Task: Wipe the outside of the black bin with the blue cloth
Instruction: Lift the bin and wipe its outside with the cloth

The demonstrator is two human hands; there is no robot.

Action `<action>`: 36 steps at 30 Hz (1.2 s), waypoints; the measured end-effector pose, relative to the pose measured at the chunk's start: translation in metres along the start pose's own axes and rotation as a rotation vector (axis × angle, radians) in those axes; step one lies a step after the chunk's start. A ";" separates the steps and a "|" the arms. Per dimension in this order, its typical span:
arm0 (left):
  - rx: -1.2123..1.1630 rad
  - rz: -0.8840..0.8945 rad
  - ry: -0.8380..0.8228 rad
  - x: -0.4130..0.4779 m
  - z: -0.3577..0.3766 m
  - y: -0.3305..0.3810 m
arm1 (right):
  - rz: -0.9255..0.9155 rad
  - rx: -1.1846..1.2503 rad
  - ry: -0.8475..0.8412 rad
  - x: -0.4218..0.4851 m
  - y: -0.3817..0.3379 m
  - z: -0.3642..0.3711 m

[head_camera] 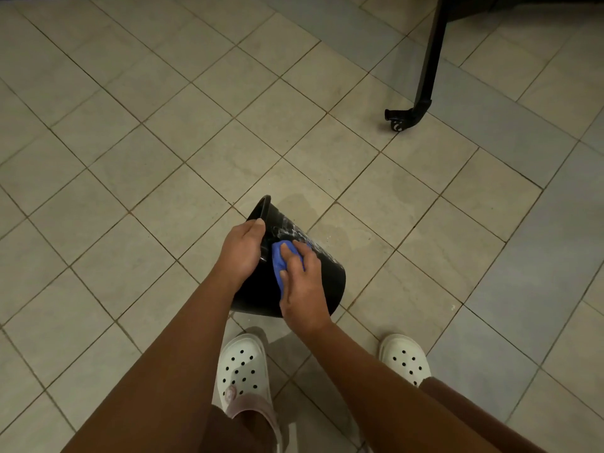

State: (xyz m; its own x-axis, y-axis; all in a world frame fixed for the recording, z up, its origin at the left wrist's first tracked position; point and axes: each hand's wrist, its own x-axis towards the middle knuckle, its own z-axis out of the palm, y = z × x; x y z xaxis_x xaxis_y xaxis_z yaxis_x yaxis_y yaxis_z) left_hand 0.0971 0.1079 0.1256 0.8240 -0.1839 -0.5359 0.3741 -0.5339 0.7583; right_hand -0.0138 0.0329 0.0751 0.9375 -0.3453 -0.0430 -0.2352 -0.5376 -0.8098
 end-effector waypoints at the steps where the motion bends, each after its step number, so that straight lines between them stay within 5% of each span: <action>1: -0.005 -0.004 -0.004 0.000 0.000 -0.001 | -0.060 -0.026 -0.020 -0.002 0.003 0.000; 4: -0.010 0.009 -0.031 -0.002 0.002 -0.003 | -0.157 0.006 -0.084 0.008 0.004 -0.006; 11: -0.018 0.047 -0.037 -0.005 0.005 -0.005 | 0.063 -0.086 0.019 0.027 0.003 -0.007; 18: -0.014 0.042 -0.069 -0.006 0.004 -0.004 | -0.082 -0.054 0.056 0.026 -0.009 -0.002; 23: -0.056 0.066 -0.180 -0.011 0.006 0.001 | 0.022 -0.037 0.018 0.047 0.000 -0.016; 30: -0.338 -0.207 -0.250 -0.014 0.001 0.016 | -0.036 0.068 0.096 0.036 -0.004 -0.017; 36: -0.227 -0.279 -0.102 0.000 0.014 0.009 | -0.185 -0.180 0.144 0.013 0.011 -0.012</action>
State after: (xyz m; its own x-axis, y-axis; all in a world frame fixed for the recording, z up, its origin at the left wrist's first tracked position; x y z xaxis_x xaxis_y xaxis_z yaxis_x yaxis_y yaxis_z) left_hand 0.0944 0.0919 0.1273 0.6344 -0.1446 -0.7593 0.6726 -0.3809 0.6345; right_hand -0.0074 0.0139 0.0728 0.9255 -0.3277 0.1898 -0.1176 -0.7251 -0.6785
